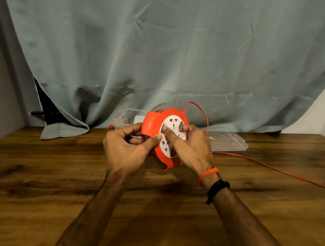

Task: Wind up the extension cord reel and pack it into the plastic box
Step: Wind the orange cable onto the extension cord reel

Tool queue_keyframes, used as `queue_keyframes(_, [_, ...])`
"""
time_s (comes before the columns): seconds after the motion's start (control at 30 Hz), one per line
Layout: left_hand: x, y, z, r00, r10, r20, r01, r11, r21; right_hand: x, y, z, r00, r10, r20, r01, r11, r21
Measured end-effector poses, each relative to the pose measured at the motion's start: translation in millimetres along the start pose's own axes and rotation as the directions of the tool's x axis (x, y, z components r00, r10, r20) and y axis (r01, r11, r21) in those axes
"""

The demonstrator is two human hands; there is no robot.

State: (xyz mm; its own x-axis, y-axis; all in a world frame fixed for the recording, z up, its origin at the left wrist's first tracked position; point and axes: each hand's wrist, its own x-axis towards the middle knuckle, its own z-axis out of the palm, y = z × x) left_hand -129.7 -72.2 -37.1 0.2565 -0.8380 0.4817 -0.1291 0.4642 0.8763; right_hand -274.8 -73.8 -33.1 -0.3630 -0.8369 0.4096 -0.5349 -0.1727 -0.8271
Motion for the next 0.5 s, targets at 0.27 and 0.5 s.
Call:
queue_keyframes(0.27, [0.8, 3.6, -4.2, 0.999, -0.031, -0.028, 0.03, 0.999, -0.038, 3.3, -1.4, -13.9, 0.979, -0.191, 0.066, 0.2, 0.959, -0.201])
queue_keyframes(0.5, [5.4, 0.6, -6.5, 0.999, -0.041, -0.035, 0.039, 0.997, -0.061, 10.9, 12.1, -34.0, 0.714, -0.634, 0.296, 0.695, 0.591, -0.41])
